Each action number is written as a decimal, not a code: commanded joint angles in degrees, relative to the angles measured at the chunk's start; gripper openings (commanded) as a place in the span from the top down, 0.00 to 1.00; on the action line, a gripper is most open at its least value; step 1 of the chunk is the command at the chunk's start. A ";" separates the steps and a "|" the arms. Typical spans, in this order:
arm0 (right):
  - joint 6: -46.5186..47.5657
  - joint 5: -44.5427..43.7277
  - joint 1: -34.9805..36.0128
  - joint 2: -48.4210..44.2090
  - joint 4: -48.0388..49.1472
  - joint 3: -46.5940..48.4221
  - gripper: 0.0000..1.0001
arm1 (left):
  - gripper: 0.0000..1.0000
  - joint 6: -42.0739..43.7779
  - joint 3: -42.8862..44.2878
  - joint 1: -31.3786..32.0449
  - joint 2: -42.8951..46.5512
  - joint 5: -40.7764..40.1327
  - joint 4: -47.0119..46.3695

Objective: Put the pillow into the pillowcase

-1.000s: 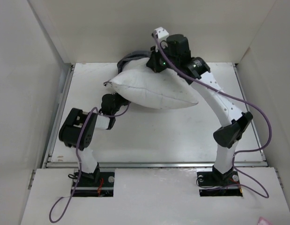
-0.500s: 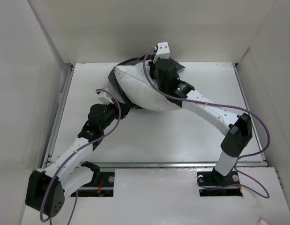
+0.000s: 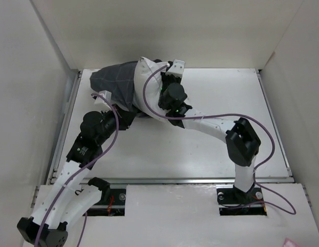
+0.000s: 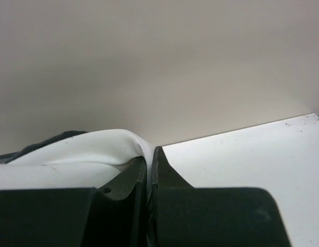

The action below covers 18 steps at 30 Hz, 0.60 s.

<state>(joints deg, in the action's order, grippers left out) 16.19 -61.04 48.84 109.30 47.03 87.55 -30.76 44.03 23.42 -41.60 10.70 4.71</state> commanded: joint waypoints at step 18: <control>-0.20 95.37 0.82 -13.98 -14.39 -23.68 0.98 | 1.00 -0.18 11.76 1.10 3.01 -15.37 -2.60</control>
<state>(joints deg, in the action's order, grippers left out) 12.71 8.23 48.38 88.99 39.24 58.74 -32.08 48.12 23.86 -41.95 -6.74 13.04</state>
